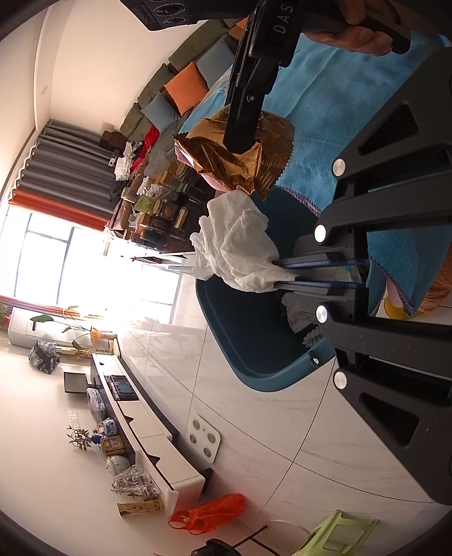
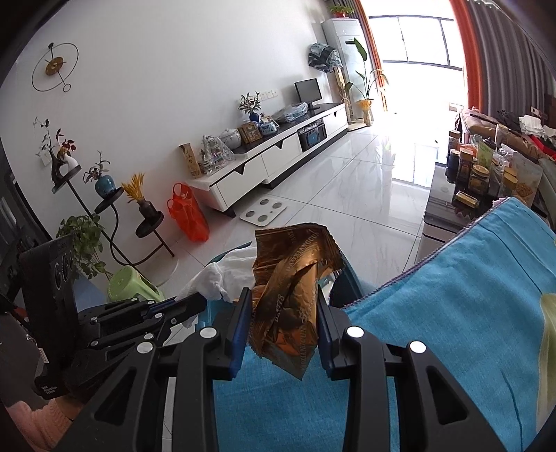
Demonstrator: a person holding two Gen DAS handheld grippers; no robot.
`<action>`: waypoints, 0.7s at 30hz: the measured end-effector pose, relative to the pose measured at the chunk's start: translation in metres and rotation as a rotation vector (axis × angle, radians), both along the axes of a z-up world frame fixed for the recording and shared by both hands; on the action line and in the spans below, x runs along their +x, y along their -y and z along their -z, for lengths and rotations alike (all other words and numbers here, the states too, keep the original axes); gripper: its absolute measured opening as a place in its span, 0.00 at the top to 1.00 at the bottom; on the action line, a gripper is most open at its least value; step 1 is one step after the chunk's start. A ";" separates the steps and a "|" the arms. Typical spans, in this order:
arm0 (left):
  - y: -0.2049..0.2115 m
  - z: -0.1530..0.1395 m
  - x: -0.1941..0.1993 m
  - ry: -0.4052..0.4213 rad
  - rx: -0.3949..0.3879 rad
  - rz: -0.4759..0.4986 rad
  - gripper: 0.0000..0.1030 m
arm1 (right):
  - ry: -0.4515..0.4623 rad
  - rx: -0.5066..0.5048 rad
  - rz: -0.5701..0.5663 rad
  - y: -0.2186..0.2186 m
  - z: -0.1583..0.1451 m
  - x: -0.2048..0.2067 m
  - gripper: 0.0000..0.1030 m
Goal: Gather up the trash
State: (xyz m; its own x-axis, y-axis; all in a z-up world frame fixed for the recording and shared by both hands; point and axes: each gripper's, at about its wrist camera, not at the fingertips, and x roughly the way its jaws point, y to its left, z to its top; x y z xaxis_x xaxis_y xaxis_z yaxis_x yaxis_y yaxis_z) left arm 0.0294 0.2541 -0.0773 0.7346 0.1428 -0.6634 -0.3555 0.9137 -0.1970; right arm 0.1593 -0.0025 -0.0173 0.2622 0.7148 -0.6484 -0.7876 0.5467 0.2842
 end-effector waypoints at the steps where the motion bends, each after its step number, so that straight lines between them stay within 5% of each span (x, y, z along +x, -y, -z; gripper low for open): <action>1: -0.001 0.001 0.001 -0.004 0.001 -0.002 0.94 | 0.001 -0.006 -0.004 -0.002 0.001 0.000 0.68; 21: -0.013 0.014 0.020 -0.034 -0.001 -0.040 0.94 | -0.011 -0.088 -0.015 -0.043 0.015 0.010 0.68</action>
State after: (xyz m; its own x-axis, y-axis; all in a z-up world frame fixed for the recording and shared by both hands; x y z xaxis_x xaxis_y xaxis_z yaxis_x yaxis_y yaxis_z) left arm 0.0498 0.2666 -0.0915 0.7052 0.1714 -0.6880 -0.3986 0.8983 -0.1848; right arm 0.1694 0.0401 -0.0324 0.2444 0.6591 -0.7113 -0.7932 0.5578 0.2443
